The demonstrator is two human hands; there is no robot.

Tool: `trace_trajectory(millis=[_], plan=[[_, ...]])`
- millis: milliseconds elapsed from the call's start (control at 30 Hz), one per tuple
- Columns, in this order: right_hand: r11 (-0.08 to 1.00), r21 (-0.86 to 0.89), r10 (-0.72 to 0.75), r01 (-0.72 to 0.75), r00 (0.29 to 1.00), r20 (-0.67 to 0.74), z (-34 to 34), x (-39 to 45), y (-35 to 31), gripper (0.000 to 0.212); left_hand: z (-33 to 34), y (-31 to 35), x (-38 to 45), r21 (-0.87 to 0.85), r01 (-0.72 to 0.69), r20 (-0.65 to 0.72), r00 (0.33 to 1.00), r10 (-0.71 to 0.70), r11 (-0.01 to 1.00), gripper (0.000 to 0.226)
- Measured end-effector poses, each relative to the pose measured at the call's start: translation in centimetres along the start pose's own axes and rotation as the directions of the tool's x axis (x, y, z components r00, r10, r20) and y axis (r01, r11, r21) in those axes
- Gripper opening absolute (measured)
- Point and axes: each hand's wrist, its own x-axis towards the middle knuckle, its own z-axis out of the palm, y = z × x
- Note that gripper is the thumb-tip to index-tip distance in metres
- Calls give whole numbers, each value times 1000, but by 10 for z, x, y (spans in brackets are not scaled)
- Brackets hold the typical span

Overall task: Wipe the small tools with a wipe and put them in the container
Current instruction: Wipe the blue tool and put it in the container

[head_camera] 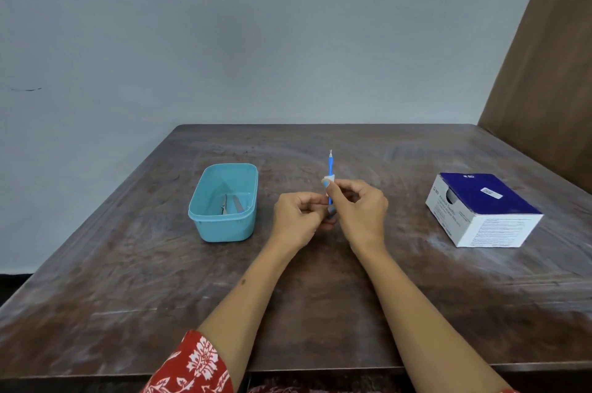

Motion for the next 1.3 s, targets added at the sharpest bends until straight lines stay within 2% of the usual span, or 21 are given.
trace_trajectory(millis=[200,367,567,667,767,900,1067,1200,1300], plan=[[998,-50,-22,24,999,42,1,-3,2,9,-1,-2,1,11,-31,-90,995,32,999,23],[999,-28,-30,30,1000,6,0,-3,4,13,0,-1,-1,7,-14,-17,1000,14,1000,20],[998,-39,-55,55,998,11,0,-4,4,10,-2,-2,1,38,-57,-54,997,59,998,22],[986,-109,-134,130,991,-30,-3,-2,7,8,-3,-4,5,106,-139,-121,981,151,985,23],[937,-210,-283,279,959,8,-3,-3,9,6,-4,1,5,135,-219,-205,948,244,966,24],[849,-304,-427,432,900,87,0,-5,10,6,-4,3,5,85,-270,-183,942,281,959,26],[840,-333,-404,428,904,142,1,-5,15,6,-7,2,6,126,-344,-213,907,364,931,15],[830,-388,-353,400,916,190,1,-5,16,7,-7,5,6,149,-345,-223,901,371,927,18],[812,-383,-399,440,898,184,2,-5,14,7,-8,4,7,110,-332,-220,911,349,937,18]])
